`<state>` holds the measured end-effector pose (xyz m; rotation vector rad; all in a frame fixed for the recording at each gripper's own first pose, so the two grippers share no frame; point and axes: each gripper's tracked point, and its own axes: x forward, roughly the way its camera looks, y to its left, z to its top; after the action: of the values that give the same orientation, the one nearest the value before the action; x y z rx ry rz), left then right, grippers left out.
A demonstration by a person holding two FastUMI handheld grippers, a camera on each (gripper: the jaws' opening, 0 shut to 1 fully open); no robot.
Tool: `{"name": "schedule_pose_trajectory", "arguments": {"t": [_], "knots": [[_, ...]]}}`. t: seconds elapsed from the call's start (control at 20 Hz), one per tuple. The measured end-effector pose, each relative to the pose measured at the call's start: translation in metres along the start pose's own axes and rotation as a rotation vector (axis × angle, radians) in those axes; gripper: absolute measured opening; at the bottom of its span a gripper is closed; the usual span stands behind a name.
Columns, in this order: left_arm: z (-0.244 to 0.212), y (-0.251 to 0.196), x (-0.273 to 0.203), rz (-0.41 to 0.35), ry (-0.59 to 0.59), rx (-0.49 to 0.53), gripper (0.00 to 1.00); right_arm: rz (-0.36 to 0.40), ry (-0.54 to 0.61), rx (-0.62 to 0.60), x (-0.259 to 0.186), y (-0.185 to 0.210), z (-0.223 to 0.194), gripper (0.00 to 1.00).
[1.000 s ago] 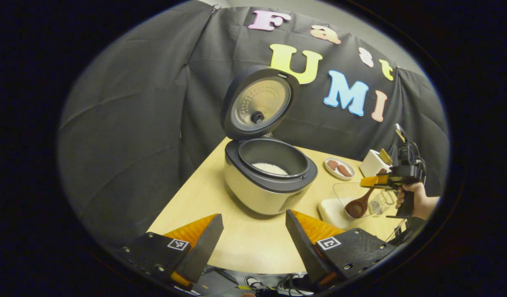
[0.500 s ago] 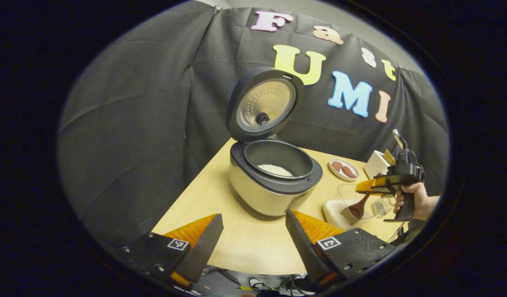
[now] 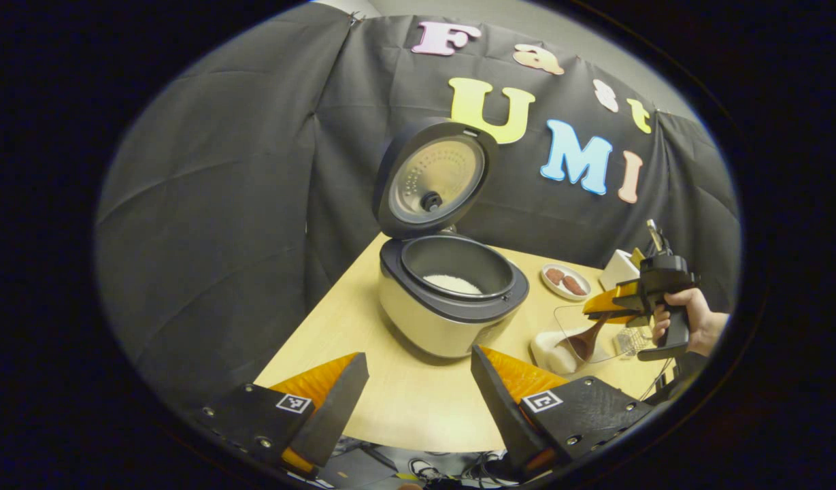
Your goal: Close the left gripper, press the button to open the rice cooker; take a wooden spoon from the chopstick holder with the right hand, scoop a spoonful of rice and pour it into the rice cooker, then put the wooden spoon back into the chopstick holder.
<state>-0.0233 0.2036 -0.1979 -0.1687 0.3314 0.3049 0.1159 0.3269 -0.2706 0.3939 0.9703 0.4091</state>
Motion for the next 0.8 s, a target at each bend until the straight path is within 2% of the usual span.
{"name": "schedule_pose_trajectory", "arguments": {"t": [0.5,0.55,0.6,0.75,0.8], "knots": [[-0.001,0.010,-0.011,0.017,-0.014,0.009,0.96,-0.010,-0.062,0.246,-0.031,-0.044,0.031,0.22],[-0.001,0.012,-0.011,0.019,-0.016,0.009,0.96,-0.006,-0.073,0.272,-0.035,-0.046,0.035,0.17],[0.000,0.013,-0.012,0.020,-0.019,0.010,0.96,-0.003,-0.083,0.296,-0.039,-0.049,0.041,0.21],[0.005,0.014,-0.012,0.017,-0.033,0.018,0.96,-0.002,-0.111,0.344,-0.051,-0.058,0.050,0.22],[0.005,0.014,-0.013,0.015,-0.037,0.022,0.96,-0.001,-0.117,0.357,-0.055,-0.060,0.052,0.17]]}}
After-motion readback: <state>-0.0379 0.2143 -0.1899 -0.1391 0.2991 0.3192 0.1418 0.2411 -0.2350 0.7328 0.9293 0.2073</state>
